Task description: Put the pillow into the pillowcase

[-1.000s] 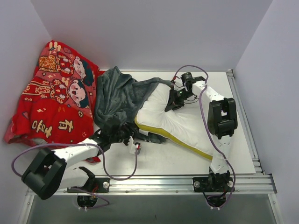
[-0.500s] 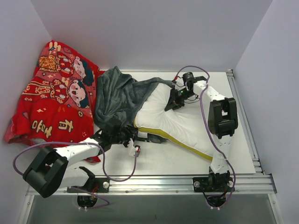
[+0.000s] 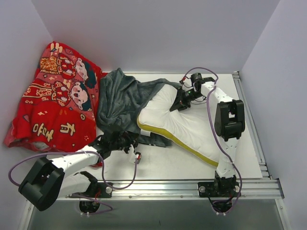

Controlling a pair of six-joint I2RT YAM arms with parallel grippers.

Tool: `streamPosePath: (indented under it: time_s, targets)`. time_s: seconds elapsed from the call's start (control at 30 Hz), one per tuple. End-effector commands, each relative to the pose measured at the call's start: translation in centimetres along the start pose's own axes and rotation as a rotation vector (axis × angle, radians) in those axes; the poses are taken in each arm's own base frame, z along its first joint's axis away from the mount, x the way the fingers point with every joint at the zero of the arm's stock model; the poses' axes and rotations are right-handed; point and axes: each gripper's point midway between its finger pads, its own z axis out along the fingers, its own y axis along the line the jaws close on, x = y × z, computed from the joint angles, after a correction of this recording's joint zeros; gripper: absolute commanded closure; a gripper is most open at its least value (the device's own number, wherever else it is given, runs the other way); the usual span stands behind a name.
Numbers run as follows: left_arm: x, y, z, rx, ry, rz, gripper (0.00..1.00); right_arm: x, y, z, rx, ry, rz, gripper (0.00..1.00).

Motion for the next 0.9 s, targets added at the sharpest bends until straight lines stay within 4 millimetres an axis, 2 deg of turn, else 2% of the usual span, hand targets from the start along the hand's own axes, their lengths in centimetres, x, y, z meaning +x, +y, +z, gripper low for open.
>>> streamPosePath:
  time_s: [0.0,0.03,0.1,0.13,0.37,0.63,0.87]
  targets:
    - [-0.3,0.8,0.4,-0.014,-0.03,0.033,0.69,0.1,2.5,-1.0,-0.102,0.025,0.05,1.0]
    - [-0.2,2.2,0.5,-0.043,-0.026,0.047,0.7,0.1,2.5,-1.0,-0.104,0.026,0.053,1.0]
    - [0.4,2.4,1.2,-0.036,-0.013,0.045,0.7,0.2,2.5,-0.9,-0.117,0.031,0.061,1.0]
    - [0.5,3.5,1.4,-0.063,-0.009,0.06,0.69,0.2,2.6,-1.0,-0.12,0.03,0.065,1.0]
    - [1.4,3.4,3.8,-0.031,-0.022,0.118,0.52,0.1,3.0,-1.0,-0.148,0.033,0.076,1.0]
    - [1.5,5.0,5.0,-0.073,-0.034,0.162,0.46,0.3,2.8,-1.0,-0.152,0.039,0.08,1.0]
    - [1.0,5.3,6.6,-0.078,-0.058,0.222,0.44,0.4,2.8,-1.0,-0.16,0.045,0.089,1.0]
